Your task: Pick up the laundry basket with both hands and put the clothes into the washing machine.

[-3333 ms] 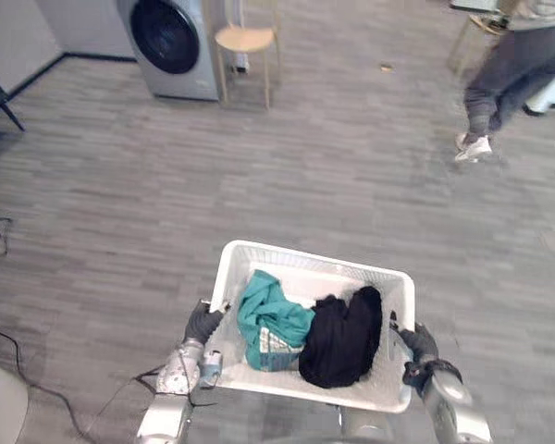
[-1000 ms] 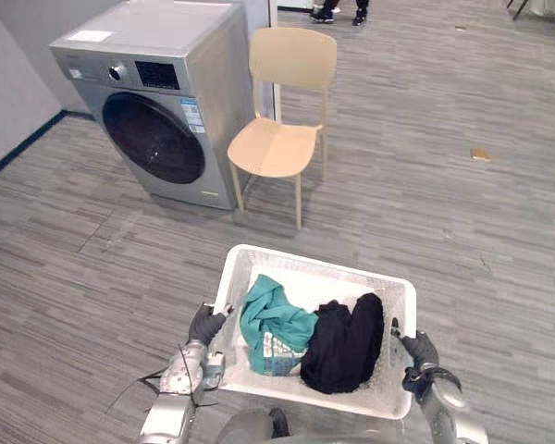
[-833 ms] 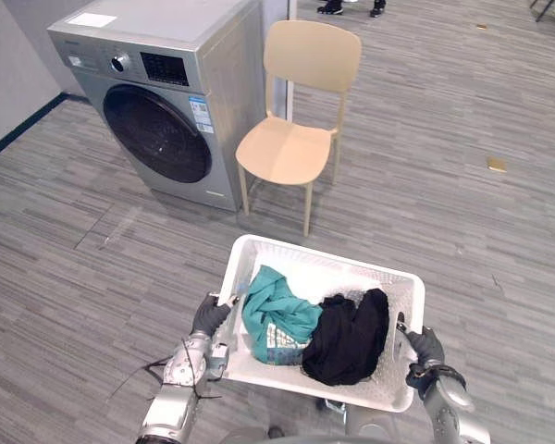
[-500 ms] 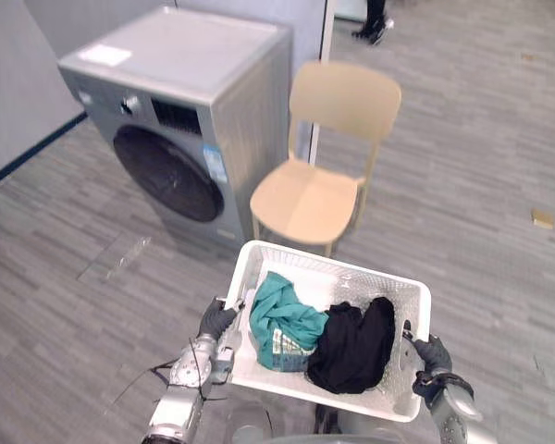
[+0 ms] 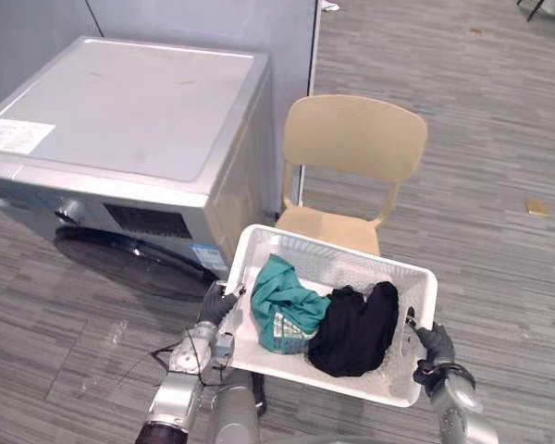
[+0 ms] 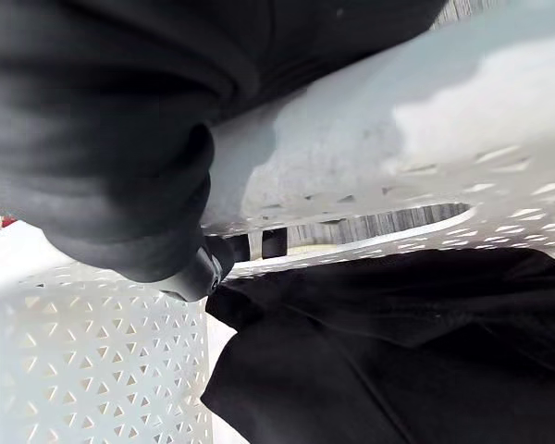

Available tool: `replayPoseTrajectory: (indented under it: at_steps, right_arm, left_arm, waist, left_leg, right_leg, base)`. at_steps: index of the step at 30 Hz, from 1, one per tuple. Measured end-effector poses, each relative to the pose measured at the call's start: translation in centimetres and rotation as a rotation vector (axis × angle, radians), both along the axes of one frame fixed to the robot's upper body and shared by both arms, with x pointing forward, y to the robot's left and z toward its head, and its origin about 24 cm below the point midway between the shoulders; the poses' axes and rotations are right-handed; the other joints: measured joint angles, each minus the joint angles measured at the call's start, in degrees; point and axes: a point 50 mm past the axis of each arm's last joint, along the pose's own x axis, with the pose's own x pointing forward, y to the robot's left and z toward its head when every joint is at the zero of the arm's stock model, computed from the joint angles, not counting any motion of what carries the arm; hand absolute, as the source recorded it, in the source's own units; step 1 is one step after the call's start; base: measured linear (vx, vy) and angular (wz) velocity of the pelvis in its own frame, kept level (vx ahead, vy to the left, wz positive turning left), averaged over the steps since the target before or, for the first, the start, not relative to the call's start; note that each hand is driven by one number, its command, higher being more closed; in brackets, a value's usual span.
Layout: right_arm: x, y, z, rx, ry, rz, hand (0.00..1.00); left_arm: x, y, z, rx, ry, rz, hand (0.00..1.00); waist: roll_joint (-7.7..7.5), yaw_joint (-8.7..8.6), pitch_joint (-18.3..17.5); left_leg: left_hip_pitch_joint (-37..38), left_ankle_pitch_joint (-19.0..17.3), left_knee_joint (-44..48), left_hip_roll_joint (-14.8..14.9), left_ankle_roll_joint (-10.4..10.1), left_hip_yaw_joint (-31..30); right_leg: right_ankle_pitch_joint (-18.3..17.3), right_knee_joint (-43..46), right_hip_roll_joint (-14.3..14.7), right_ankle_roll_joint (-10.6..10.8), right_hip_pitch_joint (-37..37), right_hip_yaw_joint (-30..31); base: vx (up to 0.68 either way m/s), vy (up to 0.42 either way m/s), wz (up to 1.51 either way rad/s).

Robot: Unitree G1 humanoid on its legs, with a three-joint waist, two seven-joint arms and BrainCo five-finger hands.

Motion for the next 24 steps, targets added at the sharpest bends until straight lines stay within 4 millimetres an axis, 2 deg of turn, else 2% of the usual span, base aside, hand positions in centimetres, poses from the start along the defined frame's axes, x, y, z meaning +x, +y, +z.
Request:
replayPoseTrajectory:
  at_steps: [1,2,4,6,7,9,10,11,13,14,16,18,20,21,24]
  right_arm:
    - [0.1,0.5,-0.1,0.01,0.003,0.01,1.0]
    - [0.2,0.8,-0.2,0.017,0.005,0.017,1.0]
    - [0.6,0.8,0.1,0.012,-0.009,0.021,1.0]
    - [1.3,0.3,0.7,-0.024,-0.028,0.039,1.0]
    - [1.5,0.2,0.9,-0.035,-0.031,0.042,1.0]
    - [1.5,0.0,0.9,-0.044,-0.029,0.044,1.0]
    - [1.4,-0.1,0.9,-0.045,-0.026,0.037,1.0]
    - [1.4,-0.5,1.0,-0.06,-0.023,0.036,1.0]
    - [1.6,-1.2,1.6,-0.09,-0.033,0.04,1.0]
    - [1.8,-1.5,2.1,-0.107,-0.05,0.041,1.0]
    - [2.3,-2.2,2.9,-0.135,-0.072,0.031,1.0]
    - [3.2,-2.7,3.8,-0.15,-0.107,0.012,1.0]
    - [3.7,-3.0,4.5,-0.16,-0.128,-0.003,1.0]
    - [4.2,-3.0,4.9,-0.155,-0.15,-0.005,1.0]
    - [5.1,-2.7,5.6,-0.157,-0.175,0.008,1.0]
  left_arm:
    - [0.0,0.5,0.0,0.022,-0.001,0.006,1.0]
    - [-0.2,0.8,0.1,0.035,-0.003,0.012,1.0]
    - [-0.3,0.9,0.5,0.034,-0.029,0.012,1.0]
    - [-0.7,0.7,0.4,-0.001,-0.03,0.015,1.0]
    - [-0.7,0.5,0.4,-0.006,-0.03,0.013,1.0]
    - [-0.6,0.4,0.5,-0.009,-0.031,0.008,1.0]
    - [-0.3,0.2,0.3,-0.015,-0.026,0.007,1.0]
    - [-0.3,-0.2,0.1,-0.026,-0.015,0.006,1.0]
    - [0.1,-0.8,0.3,-0.039,-0.025,-0.009,1.0]
    - [0.6,-1.4,0.4,-0.047,-0.032,-0.021,1.0]
    - [1.8,-2.0,0.4,-0.057,-0.031,-0.036,1.0]
    - [3.1,-2.6,1.1,-0.055,-0.051,-0.058,1.0]
    - [4.1,-3.1,1.8,-0.048,-0.077,-0.068,1.0]
    - [4.8,-3.1,2.5,-0.043,-0.102,-0.065,1.0]
    - [5.2,-2.8,2.7,-0.048,-0.109,-0.042,1.0]
  waist:
    - [0.17,0.06,0.1]
    - [0.17,0.39,0.1]
    - [0.21,0.65,0.1]
    - [0.16,1.16,0.0]
    - [-0.12,1.4,0.0]
    - [-1.2,1.24,0.0]
    - [-1.76,1.03,0.2]
    - [-0.89,1.27,-0.1]
    - [-0.34,1.16,-0.3]
    - [-0.43,1.13,-0.2]
    - [-0.99,0.62,0.2]
    - [-1.83,-0.19,1.0]
    - [-2.25,-0.19,2.0]
    - [-2.26,0.09,3.1]
    - [-1.75,0.46,5.0]
  left_leg:
    - [3.4,0.0,-1.9,0.1,0.1,1.6]
    - [7.4,0.0,-5.2,0.0,0.2,3.4]
    - [11.6,0.0,-9.5,0.0,0.2,5.9]
    - [12.1,0.2,-11.6,0.4,-0.2,7.3]
    - [11.6,0.3,-11.6,0.5,-0.5,7.6]
    - [11.0,-0.2,-10.6,0.2,-1.6,7.8]
    - [10.7,-1.1,-8.8,0.6,-3.0,6.9]
    - [10.2,-0.8,-8.7,1.7,-3.7,6.0]
    - [8.5,0.1,-8.9,3.7,-5.2,4.3]
    - [7.3,0.8,-8.9,4.6,-6.1,3.3]
    - [5.9,1.8,-9.3,5.2,-6.6,1.4]
    - [4.5,3.3,-10.4,5.1,-6.6,-0.2]
    - [4.1,4.7,-12.1,4.7,-6.4,-0.3]
    - [4.1,5.7,-13.7,4.3,-6.5,0.3]
    - [3.6,5.8,-13.8,4.4,-6.4,1.7]
  right_leg:
    - [-3.5,7.7,0.6,0.2,-3.7,-1.0]
    - [-5.8,10.8,1.1,-0.1,-6.1,-4.6]
    - [-7.4,9.8,1.3,-2.4,-8.9,-11.3]
    - [-7.6,2.1,1.4,-3.2,-11.8,-18.0]
    - [-7.3,-2.2,1.4,-3.2,-12.8,-19.0]
    - [-2.9,-10.0,1.7,-4.3,-13.1,-19.2]
    - [1.4,-11.7,2.3,-1.4,-12.5,-18.5]
    - [1.5,-12.8,3.6,-1.9,-12.2,-19.3]
    - [2.4,-15.1,6.3,-3.1,-12.1,-20.7]
    - [2.8,-16.2,7.7,-3.9,-12.2,-21.9]
    - [3.2,-16.8,9.0,-4.4,-12.3,-23.7]
    - [3.3,-17.2,9.4,-4.6,-12.8,-25.2]
    - [3.4,-17.9,9.3,-4.8,-13.3,-25.5]
    - [3.8,-18.5,9.4,-5.4,-14.2,-25.1]
    - [4.0,-18.0,9.4,-5.6,-16.2,-23.5]
  base:
    - [0.33,0.32,-0.54]
    - [0.24,0.203,-0.59]
    - [0.17,0.1,-0.63]
    - [0.11,0.024,-0.46]
    - [0.06,-0.041,-0.16]
    - [0.05,-0.126,0.02]
    - [0.06,-0.19,0.07]
    - [0.07,-0.22,0.07]
    - [0.07,-0.168,0.03]
    - [0.06,-0.152,0.1]
    - [0.05,-0.141,0.25]
    - [0.02,-0.113,0.31]
    - [0.0,-0.03,0.1]
    - [-0.01,-0.02,-0.06]
    - [-0.04,0.004,-0.24]
